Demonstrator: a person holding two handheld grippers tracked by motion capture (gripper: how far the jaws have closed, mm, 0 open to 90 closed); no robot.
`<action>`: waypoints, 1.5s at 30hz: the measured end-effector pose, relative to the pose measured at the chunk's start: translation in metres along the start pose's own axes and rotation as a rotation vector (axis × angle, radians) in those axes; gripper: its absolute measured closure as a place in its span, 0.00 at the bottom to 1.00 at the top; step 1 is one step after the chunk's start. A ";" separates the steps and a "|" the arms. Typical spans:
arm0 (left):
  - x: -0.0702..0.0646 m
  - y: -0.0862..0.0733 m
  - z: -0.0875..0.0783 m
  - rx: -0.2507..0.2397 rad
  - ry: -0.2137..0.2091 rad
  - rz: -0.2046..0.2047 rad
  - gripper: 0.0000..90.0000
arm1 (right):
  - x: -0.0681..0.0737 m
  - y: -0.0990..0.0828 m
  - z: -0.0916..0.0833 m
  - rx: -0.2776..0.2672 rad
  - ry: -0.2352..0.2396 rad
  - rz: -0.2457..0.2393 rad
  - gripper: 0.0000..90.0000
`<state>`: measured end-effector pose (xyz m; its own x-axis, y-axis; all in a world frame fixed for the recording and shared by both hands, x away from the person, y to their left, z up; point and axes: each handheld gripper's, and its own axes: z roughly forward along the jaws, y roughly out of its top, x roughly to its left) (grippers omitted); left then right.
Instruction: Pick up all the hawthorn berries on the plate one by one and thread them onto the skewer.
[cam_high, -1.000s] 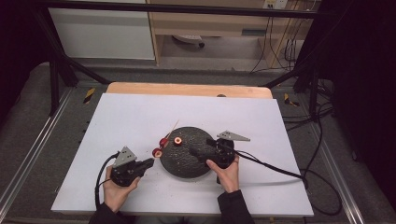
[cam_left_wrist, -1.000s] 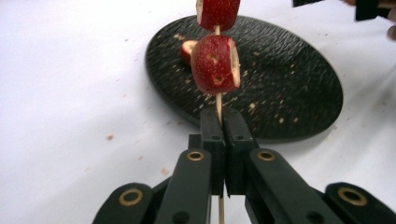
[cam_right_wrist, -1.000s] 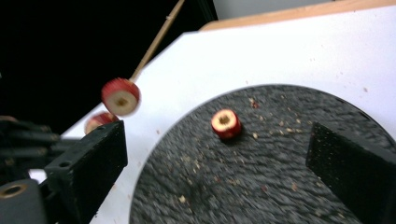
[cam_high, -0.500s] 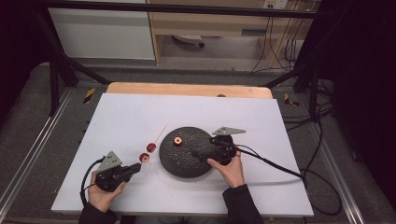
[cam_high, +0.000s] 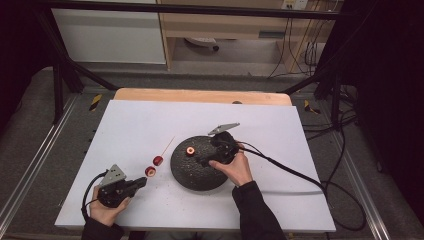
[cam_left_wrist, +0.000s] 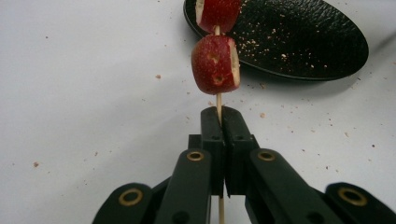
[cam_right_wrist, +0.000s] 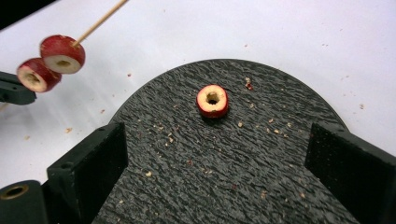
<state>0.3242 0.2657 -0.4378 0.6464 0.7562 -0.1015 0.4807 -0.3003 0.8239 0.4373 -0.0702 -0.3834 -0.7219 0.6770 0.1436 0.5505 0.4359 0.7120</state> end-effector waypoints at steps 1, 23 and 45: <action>0.000 0.000 0.000 -0.001 0.000 0.000 0.98 | 0.000 0.003 0.002 0.016 -0.006 -0.005 0.08; 0.002 0.001 0.000 -0.002 -0.005 -0.011 0.98 | -0.003 0.041 0.068 0.224 -0.003 -0.090 0.32; 0.002 0.001 0.001 0.002 -0.005 -0.011 0.98 | -0.010 0.043 0.088 0.317 0.056 -0.100 0.68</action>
<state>0.3264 0.2670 -0.4379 0.6438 0.7568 -0.1130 0.4886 -0.2930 0.8218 0.5047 -0.0060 -0.4149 -0.7959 0.5919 0.1273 0.5723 0.6671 0.4769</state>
